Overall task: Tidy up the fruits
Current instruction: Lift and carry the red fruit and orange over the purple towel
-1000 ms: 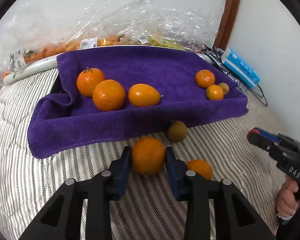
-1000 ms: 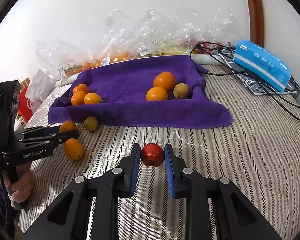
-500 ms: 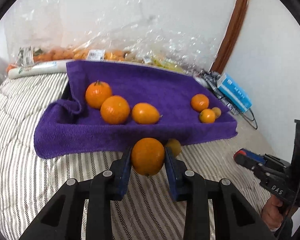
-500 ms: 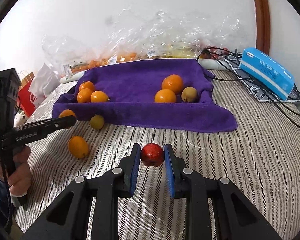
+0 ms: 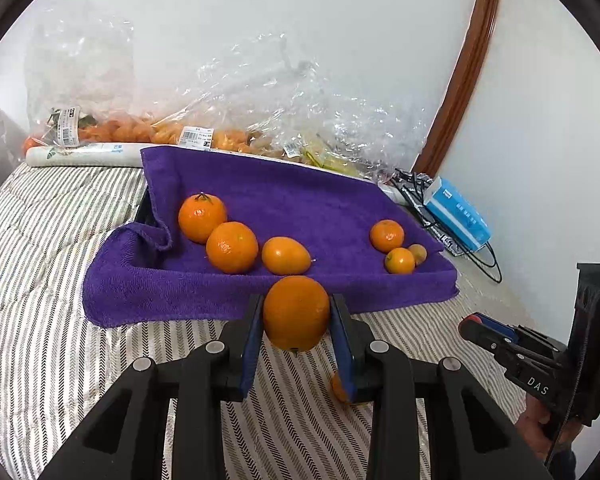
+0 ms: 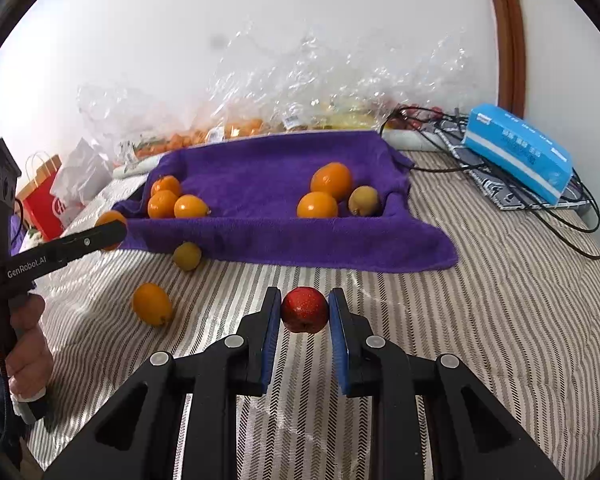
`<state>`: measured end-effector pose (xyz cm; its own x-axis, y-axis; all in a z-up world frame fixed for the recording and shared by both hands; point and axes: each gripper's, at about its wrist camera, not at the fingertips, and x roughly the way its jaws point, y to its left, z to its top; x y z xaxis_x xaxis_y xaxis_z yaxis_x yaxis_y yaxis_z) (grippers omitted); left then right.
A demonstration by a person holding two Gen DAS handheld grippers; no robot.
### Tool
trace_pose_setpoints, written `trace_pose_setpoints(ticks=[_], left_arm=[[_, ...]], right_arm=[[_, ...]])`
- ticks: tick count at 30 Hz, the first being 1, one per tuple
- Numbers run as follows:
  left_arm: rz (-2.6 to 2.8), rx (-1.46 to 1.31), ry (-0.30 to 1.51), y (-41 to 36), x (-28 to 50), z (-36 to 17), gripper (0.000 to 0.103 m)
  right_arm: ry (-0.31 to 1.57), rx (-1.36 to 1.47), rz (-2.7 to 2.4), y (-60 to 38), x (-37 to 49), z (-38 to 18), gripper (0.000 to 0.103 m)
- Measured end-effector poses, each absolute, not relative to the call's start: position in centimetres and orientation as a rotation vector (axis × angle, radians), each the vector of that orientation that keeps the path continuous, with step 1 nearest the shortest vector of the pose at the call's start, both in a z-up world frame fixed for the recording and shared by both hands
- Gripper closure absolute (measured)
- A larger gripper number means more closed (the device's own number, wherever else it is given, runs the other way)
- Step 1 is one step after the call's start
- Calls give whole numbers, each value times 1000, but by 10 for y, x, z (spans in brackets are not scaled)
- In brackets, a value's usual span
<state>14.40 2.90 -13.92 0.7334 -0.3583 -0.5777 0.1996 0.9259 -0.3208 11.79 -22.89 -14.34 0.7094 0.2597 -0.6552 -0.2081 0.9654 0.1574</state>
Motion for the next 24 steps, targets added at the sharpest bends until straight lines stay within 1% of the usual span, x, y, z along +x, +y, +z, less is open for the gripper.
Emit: trace_pose_setpoints(ticks=[3, 7, 16, 24], left_arm=[[-328, -263, 680, 32, 142, -138, 72], [-325, -272, 666, 35, 142, -135, 72], [-298, -293, 635, 44, 139, -128, 72], [-274, -313, 646, 51, 140, -116, 72]], right_arm=[[731, 104, 262, -236, 117, -143, 79], [731, 73, 254, -231, 116, -138, 79], [670, 39, 305, -213, 111, -106, 79], [614, 19, 304, -207, 114, -71, 79]])
